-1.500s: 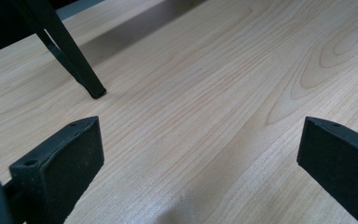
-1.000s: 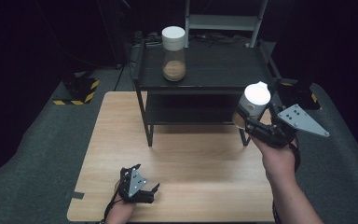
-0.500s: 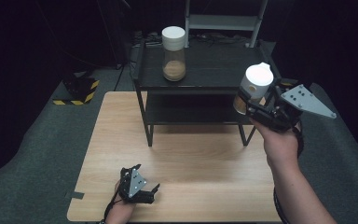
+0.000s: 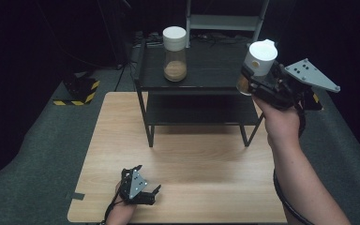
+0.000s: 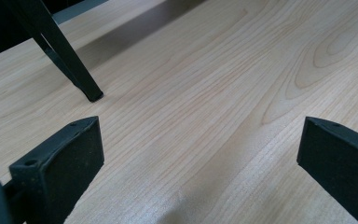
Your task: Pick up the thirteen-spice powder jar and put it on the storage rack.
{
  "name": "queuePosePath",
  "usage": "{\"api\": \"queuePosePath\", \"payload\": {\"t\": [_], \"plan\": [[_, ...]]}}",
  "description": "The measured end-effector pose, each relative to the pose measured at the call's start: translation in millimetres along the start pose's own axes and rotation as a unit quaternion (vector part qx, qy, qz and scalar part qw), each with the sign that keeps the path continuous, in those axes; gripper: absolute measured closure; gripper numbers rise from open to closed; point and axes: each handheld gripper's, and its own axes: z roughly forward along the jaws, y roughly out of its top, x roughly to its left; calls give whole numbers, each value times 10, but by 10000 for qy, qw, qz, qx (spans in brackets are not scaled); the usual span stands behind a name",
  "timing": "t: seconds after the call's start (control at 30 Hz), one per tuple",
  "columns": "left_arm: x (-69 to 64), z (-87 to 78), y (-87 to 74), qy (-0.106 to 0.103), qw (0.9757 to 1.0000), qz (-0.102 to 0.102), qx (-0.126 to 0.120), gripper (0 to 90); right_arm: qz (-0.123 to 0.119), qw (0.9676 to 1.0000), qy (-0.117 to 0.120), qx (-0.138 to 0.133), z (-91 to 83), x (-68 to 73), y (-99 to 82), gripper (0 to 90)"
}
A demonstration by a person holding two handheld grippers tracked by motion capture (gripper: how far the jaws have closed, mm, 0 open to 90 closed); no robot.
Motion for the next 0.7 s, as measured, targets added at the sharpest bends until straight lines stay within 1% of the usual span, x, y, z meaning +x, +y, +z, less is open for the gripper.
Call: {"api": "queuePosePath", "payload": {"t": [0.1,0.23,0.27,0.33,0.43,0.5,0.63,0.7], "plan": [[8,-3,-3,-12,10000,-2,-9,8,-10,10000,-54,-1,76,-9,12,299],[15,-4,-11,-16,10000,-47,-31,7,41,9999,-98,10,186,-33,8,299],[15,-4,-11,-16,10000,-47,-31,7,41,9999,-98,10,186,-33,8,299],[14,-4,-12,-15,10000,-43,-33,8,28,9999,-132,45,279,-48,-2,299],[12,-4,-10,-18,10000,-24,-27,7,50,9998,-155,78,366,-62,-14,299],[11,-4,-9,-19,10000,-16,-26,7,43,9998,-161,85,387,-65,-17,299],[12,-4,-10,-25,10000,-6,-29,7,21,9997,-201,121,505,-53,-21,299],[12,-5,-11,-26,10000,-4,-31,7,13,9997,-206,129,524,-49,-20,299]]}}
